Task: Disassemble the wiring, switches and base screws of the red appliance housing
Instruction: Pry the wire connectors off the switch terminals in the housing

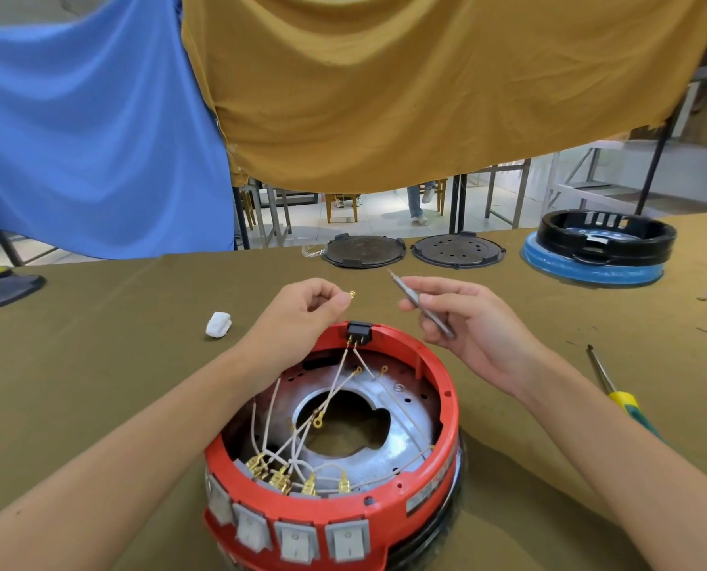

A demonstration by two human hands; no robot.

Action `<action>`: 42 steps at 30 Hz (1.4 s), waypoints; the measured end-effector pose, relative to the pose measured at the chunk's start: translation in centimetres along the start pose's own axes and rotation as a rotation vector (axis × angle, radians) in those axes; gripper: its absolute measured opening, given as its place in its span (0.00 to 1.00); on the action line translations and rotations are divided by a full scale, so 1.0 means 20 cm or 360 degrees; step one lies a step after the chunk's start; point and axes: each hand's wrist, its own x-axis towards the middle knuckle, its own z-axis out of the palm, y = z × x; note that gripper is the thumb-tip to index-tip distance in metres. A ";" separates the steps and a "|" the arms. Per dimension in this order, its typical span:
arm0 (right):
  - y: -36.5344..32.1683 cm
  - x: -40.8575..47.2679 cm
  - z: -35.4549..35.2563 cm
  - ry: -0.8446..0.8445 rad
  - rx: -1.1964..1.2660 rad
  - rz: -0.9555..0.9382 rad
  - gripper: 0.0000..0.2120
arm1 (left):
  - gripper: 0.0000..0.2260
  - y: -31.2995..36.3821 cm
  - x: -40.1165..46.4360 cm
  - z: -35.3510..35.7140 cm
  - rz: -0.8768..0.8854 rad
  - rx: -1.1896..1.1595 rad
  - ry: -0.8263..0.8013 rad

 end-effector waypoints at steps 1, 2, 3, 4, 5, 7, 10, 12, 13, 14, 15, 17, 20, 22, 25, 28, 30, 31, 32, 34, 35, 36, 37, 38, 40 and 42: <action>-0.01 0.00 0.00 0.0017 0.0001 -0.0002 0.15 | 0.07 0.01 0.00 -0.01 -0.0005 -0.0013 -0.0024; -0.01 0.00 0.01 0.0034 -0.0003 -0.0005 0.16 | 0.07 0.01 0.00 -0.02 -0.0007 -0.0029 -0.0052; -0.01 0.00 0.01 0.0043 -0.0011 -0.0010 0.17 | 0.06 0.02 0.01 -0.03 -0.0001 -0.0036 -0.0085; -0.02 0.00 0.01 0.0043 -0.0034 -0.0023 0.17 | 0.06 0.03 0.01 -0.03 0.0015 -0.0036 -0.0120; -0.02 -0.01 0.02 0.0039 -0.0094 -0.0045 0.16 | 0.05 0.04 0.01 -0.04 0.0040 -0.0032 -0.0157; -0.01 -0.02 0.04 0.0038 -0.0321 -0.0119 0.11 | 0.05 0.07 0.02 -0.04 0.0090 -0.0024 -0.0219; -0.01 -0.04 0.09 0.0094 -0.0626 -0.0281 0.06 | 0.05 0.10 0.03 -0.01 0.0149 0.0000 -0.0301; -0.01 -0.05 0.11 0.0116 -0.0723 -0.0396 0.06 | 0.04 0.11 0.03 0.02 0.0190 0.0020 -0.0344; -0.02 -0.05 0.11 0.0115 -0.0750 -0.0436 0.07 | 0.04 0.11 0.03 0.03 0.0202 0.0028 -0.0353; -0.02 -0.06 0.12 0.0119 -0.0774 -0.0459 0.07 | 0.04 0.11 0.03 0.03 0.0204 0.0021 -0.0353; -0.02 -0.05 0.12 0.0134 -0.0796 -0.0467 0.07 | 0.04 0.10 0.03 0.03 0.0199 -0.0001 -0.0348; -0.01 -0.05 0.12 0.0194 -0.0835 -0.0456 0.07 | 0.05 0.10 0.03 0.03 0.0194 -0.0051 -0.0340; 0.01 -0.03 0.11 0.0367 -0.0746 -0.0352 0.06 | 0.05 0.10 0.03 0.02 0.0188 -0.0076 -0.0293; 0.00 -0.01 0.08 0.0518 -0.0614 -0.0239 0.06 | 0.05 0.09 0.04 -0.03 0.0146 0.0025 -0.0221; -0.02 0.01 -0.03 0.0784 -0.0599 -0.0147 0.06 | 0.06 0.07 0.05 -0.19 -0.0045 0.0478 -0.0342; 0.01 0.02 -0.12 0.0929 -0.0733 -0.0006 0.07 | 0.10 0.02 0.04 -0.30 -0.0237 0.0643 -0.0545; 0.04 0.04 -0.16 0.0900 -0.0822 0.0120 0.07 | 0.08 -0.02 0.02 -0.30 -0.0287 0.0575 -0.0594; 0.06 0.05 -0.17 0.0876 -0.0883 0.0172 0.07 | 0.08 -0.03 0.01 -0.29 -0.0297 0.0518 -0.0606; 0.06 0.06 -0.18 0.0859 -0.0963 0.0218 0.08 | 0.09 -0.05 0.01 -0.28 -0.0287 0.0477 -0.0602; 0.07 0.07 -0.20 0.0830 -0.1133 0.0293 0.09 | 0.11 -0.07 0.00 -0.27 -0.0221 0.0457 -0.0556; 0.07 0.07 -0.22 0.0808 -0.1225 0.0325 0.09 | 0.12 -0.08 0.00 -0.26 -0.0179 0.0456 -0.0530; 0.07 0.08 -0.23 0.0777 -0.1335 0.0356 0.09 | 0.12 -0.08 0.00 -0.25 -0.0140 0.0463 -0.0508; 0.08 0.07 -0.24 0.0743 -0.1457 0.0385 0.08 | 0.12 -0.09 0.00 -0.25 -0.0110 0.0478 -0.0490; 0.08 0.07 -0.24 0.0715 -0.1579 0.0411 0.08 | 0.12 -0.09 0.00 -0.24 -0.0083 0.0495 -0.0476; 0.09 0.07 -0.24 0.0705 -0.1766 0.0408 0.07 | 0.12 -0.09 0.00 -0.22 -0.0033 0.0529 -0.0447; 0.08 0.06 -0.23 0.0776 -0.1833 0.0331 0.08 | 0.12 -0.08 0.00 -0.21 -0.0008 0.0532 -0.0407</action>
